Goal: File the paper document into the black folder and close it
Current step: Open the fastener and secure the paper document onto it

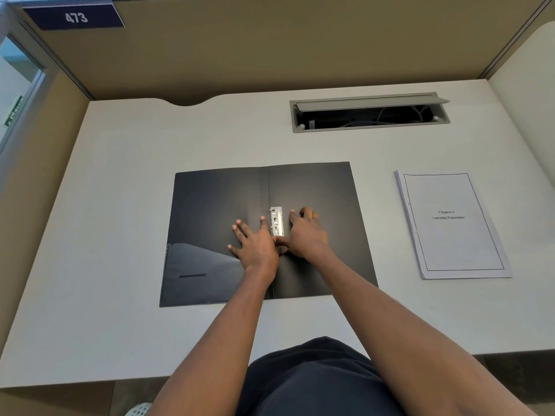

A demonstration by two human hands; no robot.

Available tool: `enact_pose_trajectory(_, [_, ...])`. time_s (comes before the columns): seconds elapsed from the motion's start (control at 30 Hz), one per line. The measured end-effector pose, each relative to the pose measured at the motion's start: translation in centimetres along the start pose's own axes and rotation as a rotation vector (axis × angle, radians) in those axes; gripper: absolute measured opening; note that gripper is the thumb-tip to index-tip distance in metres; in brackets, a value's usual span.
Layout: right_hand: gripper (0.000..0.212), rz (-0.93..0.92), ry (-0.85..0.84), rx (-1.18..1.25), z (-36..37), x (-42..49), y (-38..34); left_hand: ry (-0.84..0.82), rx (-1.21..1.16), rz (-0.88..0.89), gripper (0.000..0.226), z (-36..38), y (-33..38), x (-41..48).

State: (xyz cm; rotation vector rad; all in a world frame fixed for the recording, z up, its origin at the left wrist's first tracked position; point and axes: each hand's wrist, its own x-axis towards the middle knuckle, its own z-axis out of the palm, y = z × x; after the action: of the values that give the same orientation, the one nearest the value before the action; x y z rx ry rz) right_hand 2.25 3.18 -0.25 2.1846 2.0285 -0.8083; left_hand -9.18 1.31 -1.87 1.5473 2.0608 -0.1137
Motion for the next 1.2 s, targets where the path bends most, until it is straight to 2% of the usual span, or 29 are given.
enact_pose_trajectory(0.17, [0.079,0.002,0.048,0.139,-0.5,0.0,0.2,-0.002,-0.006,-0.005,0.1,-0.1,0.1,-0.1])
enact_pose_trajectory(0.43, [0.013,-0.093,0.255,0.623,-1.4,1.8,-1.1,0.015,0.026,0.0,0.105,0.3,0.0,0.0])
enact_pose_trajectory(0.5, [0.004,-0.085,0.271,0.672,-1.8,2.7,-1.4,0.018,0.033,0.004,0.105,0.4,0.0,0.0])
enact_pose_trajectory(0.7, [0.005,-0.12,0.237,0.595,-2.5,5.8,-2.3,0.023,0.047,0.002,0.104,0.5,-0.1,0.3])
enact_pose_trajectory(0.97, [0.024,-0.095,0.087,0.396,-3.1,9.1,-2.7,0.033,0.065,0.01,0.105,1.0,-0.3,0.4])
enact_pose_trajectory(1.2, [0.018,-0.085,0.037,0.373,-3.1,10.4,-2.5,0.023,0.069,0.01,0.105,1.2,-0.4,0.6])
